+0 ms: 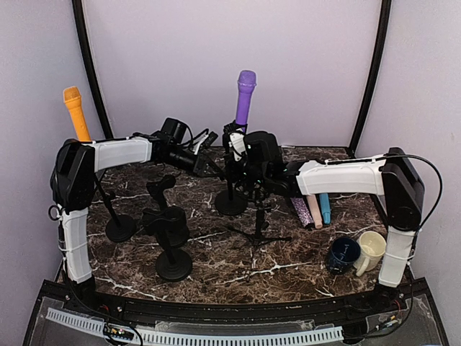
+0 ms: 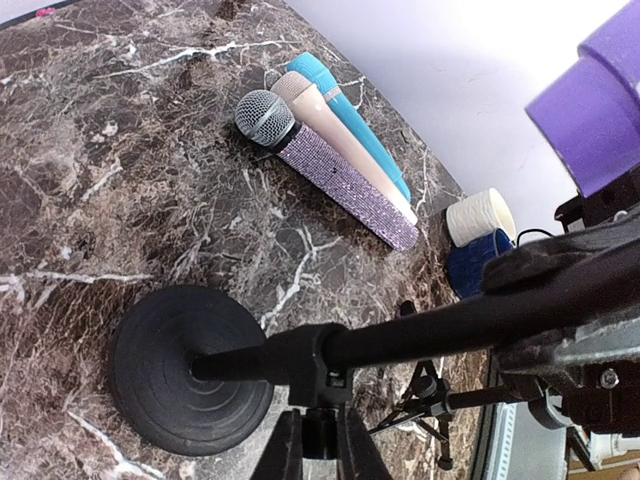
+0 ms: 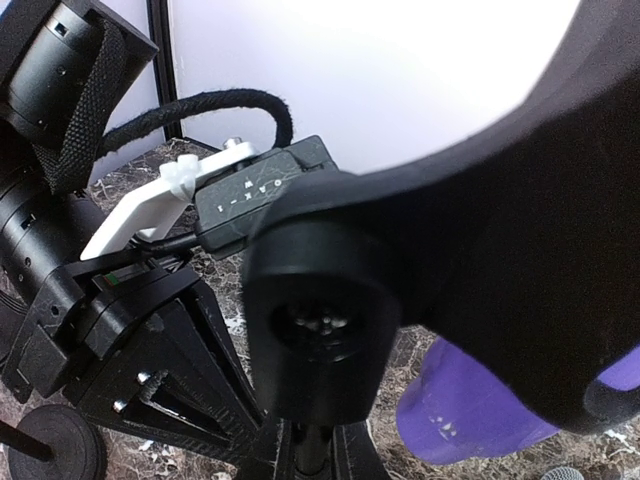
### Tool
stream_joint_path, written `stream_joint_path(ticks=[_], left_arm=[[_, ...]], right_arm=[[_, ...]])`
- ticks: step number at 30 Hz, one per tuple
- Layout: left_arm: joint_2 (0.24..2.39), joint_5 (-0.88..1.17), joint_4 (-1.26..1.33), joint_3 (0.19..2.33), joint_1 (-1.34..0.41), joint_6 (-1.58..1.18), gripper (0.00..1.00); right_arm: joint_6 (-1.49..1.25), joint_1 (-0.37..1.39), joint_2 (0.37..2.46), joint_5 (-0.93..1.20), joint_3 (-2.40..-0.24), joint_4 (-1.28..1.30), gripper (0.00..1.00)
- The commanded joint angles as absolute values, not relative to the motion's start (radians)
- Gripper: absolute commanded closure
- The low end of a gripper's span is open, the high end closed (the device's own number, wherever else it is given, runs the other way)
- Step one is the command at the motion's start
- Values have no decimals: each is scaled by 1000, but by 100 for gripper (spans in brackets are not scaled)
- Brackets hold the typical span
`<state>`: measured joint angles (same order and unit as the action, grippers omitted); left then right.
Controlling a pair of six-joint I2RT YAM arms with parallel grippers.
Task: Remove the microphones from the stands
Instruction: Unscrew the microphone stand with the microphone at the center of the board, then hold the microphone stand with the microphone at the center of the board.
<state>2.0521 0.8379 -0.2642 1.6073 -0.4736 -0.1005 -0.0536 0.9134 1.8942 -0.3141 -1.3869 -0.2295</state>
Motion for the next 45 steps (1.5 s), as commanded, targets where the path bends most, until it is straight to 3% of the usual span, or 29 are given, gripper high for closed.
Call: stream_joint_path(ticks=[1,8,15,20,30,45], left_arm=[[2108,800,-389,1633,-468,-162,100],[2108,779,-404,1648,-465,-161,97],[2055,739,-332,1669,-466,-109,67],[1996,710,-272,1658,-466,-83,54],[1913,723,-181,1546,-466,-44,49],[1937,781,-139,1508,-479,-84,49]], right_arm=[[-38,930,1850,-290,-1392,-296,100],[-37,930,1842,-296,-1390,-295,100],[-46,930,1831,-301,-1386,-297,100],[-44,930,1823,-306,-1384,-299,92],[-44,930,1803,-308,-1381,-306,72],[-65,930,1770,-305,-1359,-290,59]])
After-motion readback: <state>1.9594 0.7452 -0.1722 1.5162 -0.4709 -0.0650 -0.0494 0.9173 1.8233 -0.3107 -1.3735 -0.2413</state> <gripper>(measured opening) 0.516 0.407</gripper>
